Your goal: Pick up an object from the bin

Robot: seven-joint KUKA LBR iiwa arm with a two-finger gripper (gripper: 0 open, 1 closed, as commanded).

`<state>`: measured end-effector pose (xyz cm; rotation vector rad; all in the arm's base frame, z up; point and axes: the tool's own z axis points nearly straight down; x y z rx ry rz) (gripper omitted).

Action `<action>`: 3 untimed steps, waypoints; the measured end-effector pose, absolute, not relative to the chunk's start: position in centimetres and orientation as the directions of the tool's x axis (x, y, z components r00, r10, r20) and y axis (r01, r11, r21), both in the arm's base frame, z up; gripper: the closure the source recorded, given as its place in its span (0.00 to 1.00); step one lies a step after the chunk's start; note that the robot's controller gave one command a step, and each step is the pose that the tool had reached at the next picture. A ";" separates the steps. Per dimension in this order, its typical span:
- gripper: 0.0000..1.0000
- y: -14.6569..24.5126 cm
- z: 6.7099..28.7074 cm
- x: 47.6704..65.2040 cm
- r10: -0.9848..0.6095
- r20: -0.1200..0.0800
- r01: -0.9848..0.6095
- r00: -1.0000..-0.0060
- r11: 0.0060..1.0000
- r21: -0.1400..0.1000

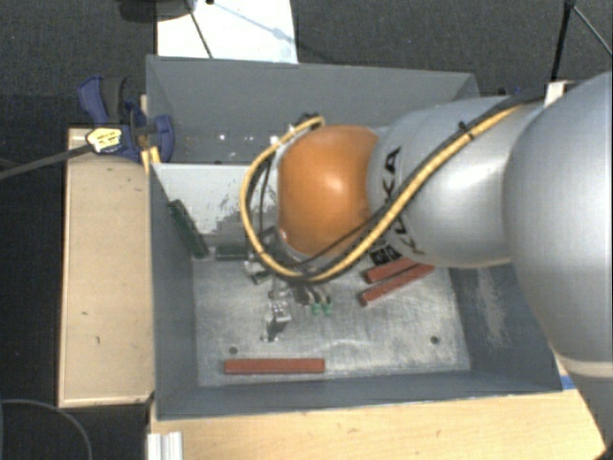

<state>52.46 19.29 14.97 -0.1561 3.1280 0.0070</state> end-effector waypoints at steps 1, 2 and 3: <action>0.00 18.2 10.9 50.8 -0.168 -0.002 -0.168 -0.986 0.986 0.000; 1.00 20.1 7.3 48.1 -0.117 -0.012 -0.117 -0.993 0.993 0.004; 1.00 20.1 7.3 48.1 -0.115 -0.012 -0.115 -0.993 0.993 0.005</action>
Offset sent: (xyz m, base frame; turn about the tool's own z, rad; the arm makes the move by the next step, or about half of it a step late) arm -0.0466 0.0068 -0.0797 -0.0215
